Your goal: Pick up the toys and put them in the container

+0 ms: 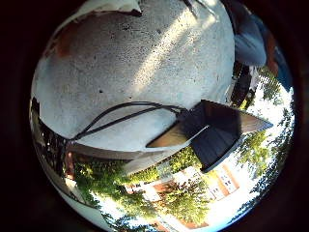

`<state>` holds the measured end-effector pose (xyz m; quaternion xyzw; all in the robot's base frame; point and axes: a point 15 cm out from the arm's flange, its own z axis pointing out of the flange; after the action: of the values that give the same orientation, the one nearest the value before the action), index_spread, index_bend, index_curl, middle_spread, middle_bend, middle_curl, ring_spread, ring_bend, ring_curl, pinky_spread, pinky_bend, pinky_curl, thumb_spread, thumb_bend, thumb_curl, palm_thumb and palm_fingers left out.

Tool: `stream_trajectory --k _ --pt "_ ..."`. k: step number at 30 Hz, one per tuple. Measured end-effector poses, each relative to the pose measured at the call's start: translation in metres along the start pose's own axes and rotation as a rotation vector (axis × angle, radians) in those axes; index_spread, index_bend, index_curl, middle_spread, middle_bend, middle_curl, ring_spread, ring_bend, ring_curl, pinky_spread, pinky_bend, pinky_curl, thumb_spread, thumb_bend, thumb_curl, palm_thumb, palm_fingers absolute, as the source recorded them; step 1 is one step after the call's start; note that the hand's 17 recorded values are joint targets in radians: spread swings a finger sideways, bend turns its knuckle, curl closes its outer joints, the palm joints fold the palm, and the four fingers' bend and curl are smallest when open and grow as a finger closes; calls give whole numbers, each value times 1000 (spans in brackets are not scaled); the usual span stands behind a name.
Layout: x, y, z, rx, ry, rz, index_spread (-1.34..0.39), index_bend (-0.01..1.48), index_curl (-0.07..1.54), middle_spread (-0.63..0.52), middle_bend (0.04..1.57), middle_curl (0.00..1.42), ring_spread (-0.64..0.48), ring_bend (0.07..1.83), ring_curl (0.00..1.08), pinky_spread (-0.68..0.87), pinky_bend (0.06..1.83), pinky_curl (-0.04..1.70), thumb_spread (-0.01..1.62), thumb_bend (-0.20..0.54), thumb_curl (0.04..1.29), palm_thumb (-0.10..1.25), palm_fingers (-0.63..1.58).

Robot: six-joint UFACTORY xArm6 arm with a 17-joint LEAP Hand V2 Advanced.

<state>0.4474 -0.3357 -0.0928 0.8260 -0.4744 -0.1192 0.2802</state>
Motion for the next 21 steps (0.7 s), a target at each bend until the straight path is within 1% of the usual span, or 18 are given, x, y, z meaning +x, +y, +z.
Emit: stream_trajectory --k 1,2,3,4,6,7,8,9,10,14,16,17,21 --pt "1 0 1 2 -1 -1 -211 196 289 -17 259 333 208 524 345 421 455 215 1100 -23 361 739 538" --pt "3 0 0 12 2 2 -232 159 286 -38 355 372 184 625 382 395 455 216 1099 -18 363 753 682" --pt "8 -1 -2 30 11 8 -254 101 259 -59 431 404 171 734 415 383 475 219 1097 -19 366 763 765" --pt "14 -2 -4 54 20 17 -281 88 244 -77 516 447 149 855 467 367 466 222 1095 -14 370 781 785" --pt "36 6 -15 112 46 55 -325 91 219 -104 637 514 108 1020 549 353 487 238 1087 -16 376 802 785" --pt "45 14 -18 135 49 77 -358 109 200 -123 718 559 83 1114 598 356 539 254 1078 -15 383 819 826" --pt "50 20 -20 153 44 92 -394 150 188 -144 775 596 64 1169 630 355 591 266 1075 -13 389 838 860" --pt "50 23 -20 168 28 98 -430 198 183 -162 821 632 39 1204 658 355 681 292 1068 -14 396 852 928" --pt "48 23 -22 184 12 99 -447 194 173 -170 835 646 30 1212 667 358 723 302 1065 -13 401 861 930" --pt "38 16 -40 285 -79 115 -593 278 156 -209 973 770 -33 1231 735 336 1125 463 1049 9 462 976 1082" --pt "30 15 -62 335 -132 125 -645 317 155 -214 1022 810 -53 1238 757 315 1223 519 1059 12 485 1006 1089" --pt "27 19 -72 339 -149 124 -679 352 157 -217 1046 833 -65 1246 771 301 1269 551 1068 12 500 1019 1076" --pt "5 45 -103 274 -225 98 -788 457 163 -224 1111 900 -97 1272 810 260 1360 639 1090 0 545 1044 1022"
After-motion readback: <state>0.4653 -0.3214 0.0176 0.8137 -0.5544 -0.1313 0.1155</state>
